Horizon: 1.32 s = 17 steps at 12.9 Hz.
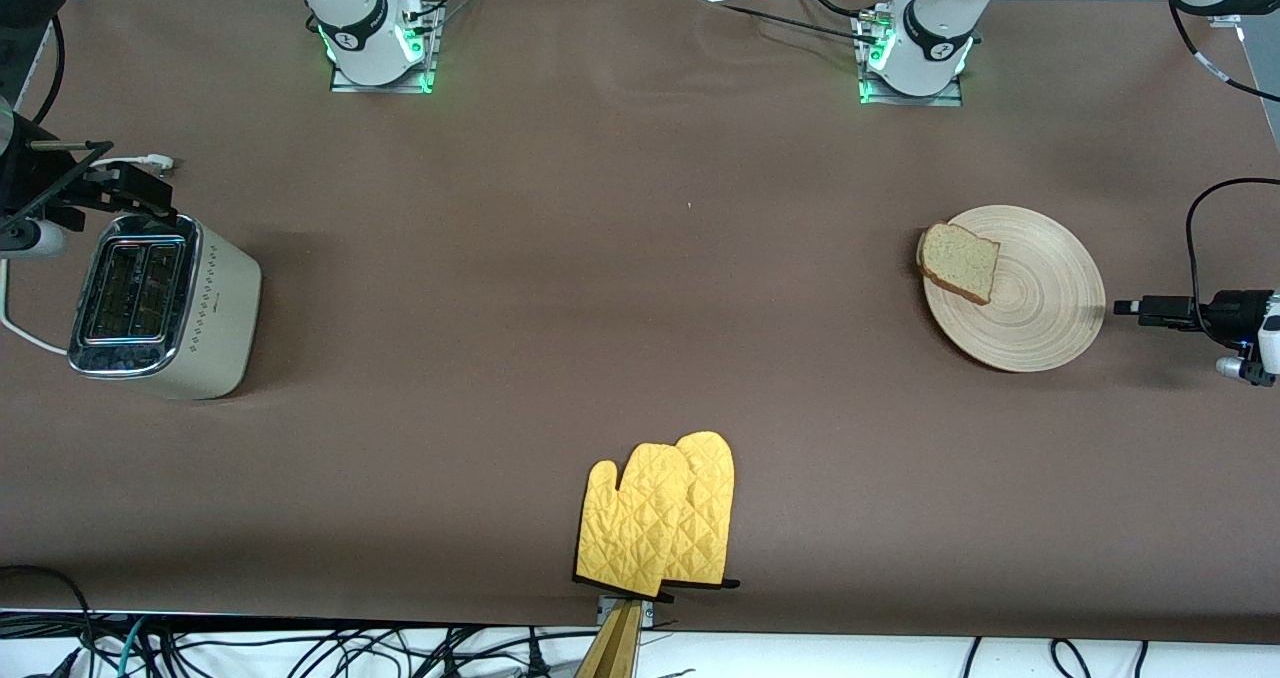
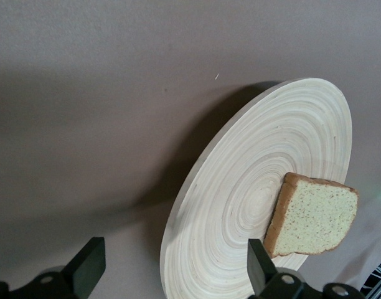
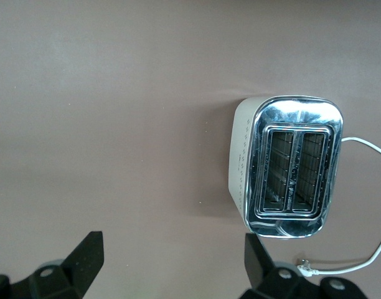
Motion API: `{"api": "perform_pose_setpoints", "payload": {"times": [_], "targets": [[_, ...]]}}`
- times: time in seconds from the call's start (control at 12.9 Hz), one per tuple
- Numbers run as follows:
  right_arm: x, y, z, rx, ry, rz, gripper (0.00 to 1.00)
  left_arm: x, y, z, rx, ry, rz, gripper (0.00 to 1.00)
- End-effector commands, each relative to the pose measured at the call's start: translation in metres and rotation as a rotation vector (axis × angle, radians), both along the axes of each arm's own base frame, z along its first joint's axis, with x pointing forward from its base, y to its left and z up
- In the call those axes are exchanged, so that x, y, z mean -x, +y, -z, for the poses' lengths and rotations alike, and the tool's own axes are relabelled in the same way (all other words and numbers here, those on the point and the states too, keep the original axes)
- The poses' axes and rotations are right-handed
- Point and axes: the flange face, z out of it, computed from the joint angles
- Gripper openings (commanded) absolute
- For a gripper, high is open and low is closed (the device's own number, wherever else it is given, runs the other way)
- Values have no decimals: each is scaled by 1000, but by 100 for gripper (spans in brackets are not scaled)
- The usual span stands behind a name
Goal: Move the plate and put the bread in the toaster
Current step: 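Lower the left gripper to the wooden plate's rim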
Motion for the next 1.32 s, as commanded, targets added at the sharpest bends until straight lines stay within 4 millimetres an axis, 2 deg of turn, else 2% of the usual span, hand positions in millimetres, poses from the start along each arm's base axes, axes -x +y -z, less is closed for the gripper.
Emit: {"api": "perform_pose_setpoints", "payload": {"times": [0.0, 0.16, 0.23, 0.54, 0.85, 1.24], "targets": [[1, -2, -6, -4, 1, -6, 100, 17, 12, 12, 102, -7, 7, 100], [1, 2, -6, -5, -2, -13, 100, 28, 15, 28, 170, -10, 0, 100], [1, 2, -6, -5, -3, -13, 100, 30, 9, 33, 201, -8, 0, 100], [0, 3, -7, -5, -10, -15, 100, 34, -3, 38, 271, 9, -11, 100], [1, -2, -7, -5, -3, -8, 100, 41, -19, 57, 336, 32, -28, 100], [1, -1, -6, -6, -2, -8, 100, 42, -22, 64, 365, 11, -12, 98]]}}
